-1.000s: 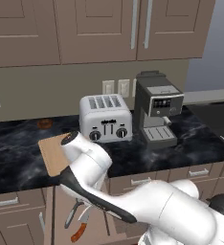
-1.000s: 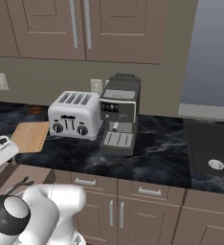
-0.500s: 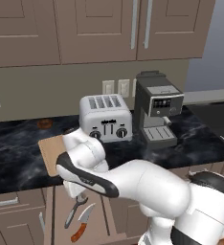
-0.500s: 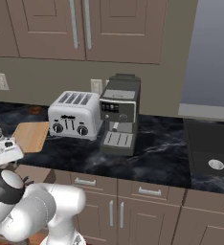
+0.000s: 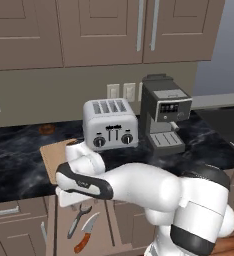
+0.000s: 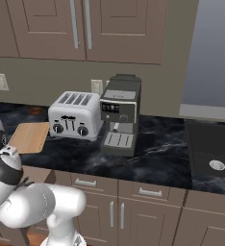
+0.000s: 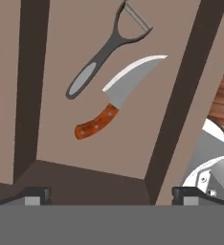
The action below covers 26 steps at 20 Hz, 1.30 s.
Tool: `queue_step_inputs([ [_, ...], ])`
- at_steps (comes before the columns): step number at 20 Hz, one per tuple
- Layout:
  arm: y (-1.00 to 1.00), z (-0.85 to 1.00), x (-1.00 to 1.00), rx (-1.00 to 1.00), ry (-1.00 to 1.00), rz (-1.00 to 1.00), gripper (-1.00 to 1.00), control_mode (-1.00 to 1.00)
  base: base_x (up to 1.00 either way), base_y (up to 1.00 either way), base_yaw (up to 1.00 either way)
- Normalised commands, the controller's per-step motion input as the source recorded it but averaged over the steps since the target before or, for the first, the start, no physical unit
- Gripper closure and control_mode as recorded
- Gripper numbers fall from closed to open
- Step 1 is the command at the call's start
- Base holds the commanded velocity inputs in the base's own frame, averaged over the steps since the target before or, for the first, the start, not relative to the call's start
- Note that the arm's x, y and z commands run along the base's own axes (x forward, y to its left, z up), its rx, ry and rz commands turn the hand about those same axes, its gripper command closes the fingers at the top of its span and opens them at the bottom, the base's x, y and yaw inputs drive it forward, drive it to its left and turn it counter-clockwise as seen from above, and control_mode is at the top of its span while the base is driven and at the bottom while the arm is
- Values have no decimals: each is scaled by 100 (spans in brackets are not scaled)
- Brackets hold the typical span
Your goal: Open the drawer on the left and place the cutting tools on the cutting board.
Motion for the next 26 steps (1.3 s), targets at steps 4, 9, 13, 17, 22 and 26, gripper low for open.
queue_step_inputs([
  [4, -5, -38, -5, 0, 1, 0, -100, -100, 0, 0, 0],
  [9, 0, -37, -7, 0, 0, 0, -100, -100, 0, 0, 0],
  [13, 0, -26, -11, 0, 0, 0, -100, -100, 0, 0, 0],
  [17, 0, -23, -21, 2, 0, -4, -100, -100, 0, 0, 0],
  [22, -1, -28, -18, 0, 0, -14, -100, -100, 0, 0, 0],
  [26, -22, -29, -3, 0, 0, -25, -100, -100, 0, 0, 0],
])
